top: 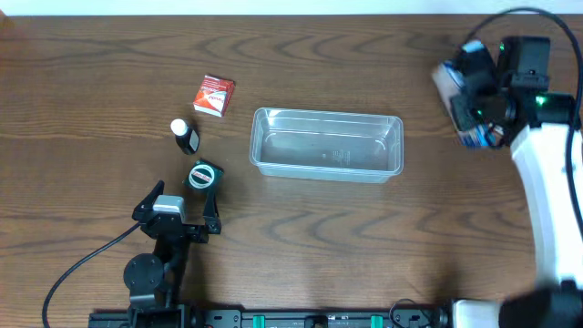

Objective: Pack container
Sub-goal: 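Carry the blue box left over the clear container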

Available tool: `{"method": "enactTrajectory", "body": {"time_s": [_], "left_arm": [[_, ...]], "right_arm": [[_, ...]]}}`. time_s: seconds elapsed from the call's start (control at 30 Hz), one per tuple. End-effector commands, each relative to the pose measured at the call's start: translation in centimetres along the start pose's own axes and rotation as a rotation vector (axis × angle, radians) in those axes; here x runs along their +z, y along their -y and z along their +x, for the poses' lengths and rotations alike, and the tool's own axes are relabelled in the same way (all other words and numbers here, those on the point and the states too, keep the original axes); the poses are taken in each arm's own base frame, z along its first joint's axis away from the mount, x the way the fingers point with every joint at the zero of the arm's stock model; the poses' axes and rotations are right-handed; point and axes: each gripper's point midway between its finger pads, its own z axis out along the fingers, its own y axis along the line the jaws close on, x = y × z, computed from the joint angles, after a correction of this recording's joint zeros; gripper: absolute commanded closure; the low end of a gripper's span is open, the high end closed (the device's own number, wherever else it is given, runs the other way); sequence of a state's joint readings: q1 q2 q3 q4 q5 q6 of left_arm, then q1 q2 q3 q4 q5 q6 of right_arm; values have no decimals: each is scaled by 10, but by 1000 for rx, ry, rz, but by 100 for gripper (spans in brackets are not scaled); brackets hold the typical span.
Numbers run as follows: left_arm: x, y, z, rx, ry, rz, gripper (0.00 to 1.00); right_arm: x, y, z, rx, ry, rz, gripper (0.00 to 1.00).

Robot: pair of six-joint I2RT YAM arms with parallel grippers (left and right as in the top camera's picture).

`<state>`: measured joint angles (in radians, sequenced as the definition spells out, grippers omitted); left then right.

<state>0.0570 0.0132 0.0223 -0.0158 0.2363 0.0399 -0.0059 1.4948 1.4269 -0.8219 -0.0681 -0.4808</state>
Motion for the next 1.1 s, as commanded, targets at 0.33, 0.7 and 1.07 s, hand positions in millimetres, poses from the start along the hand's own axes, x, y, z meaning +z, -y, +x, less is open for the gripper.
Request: {"method": "enactTrajectory", "body": {"time_s": [0.33, 0.7, 1.07], "left_arm": [[1, 1, 17, -17, -49, 10, 2], [1, 1, 17, -17, -49, 10, 2], [1, 1, 17, -17, -49, 10, 2]], "right_arm": [[-49, -154, -53, -783, 168, -148, 99], [4, -187, -15, -841, -29, -293, 99], [50, -208, 3, -885, -104, -397, 99]]}}
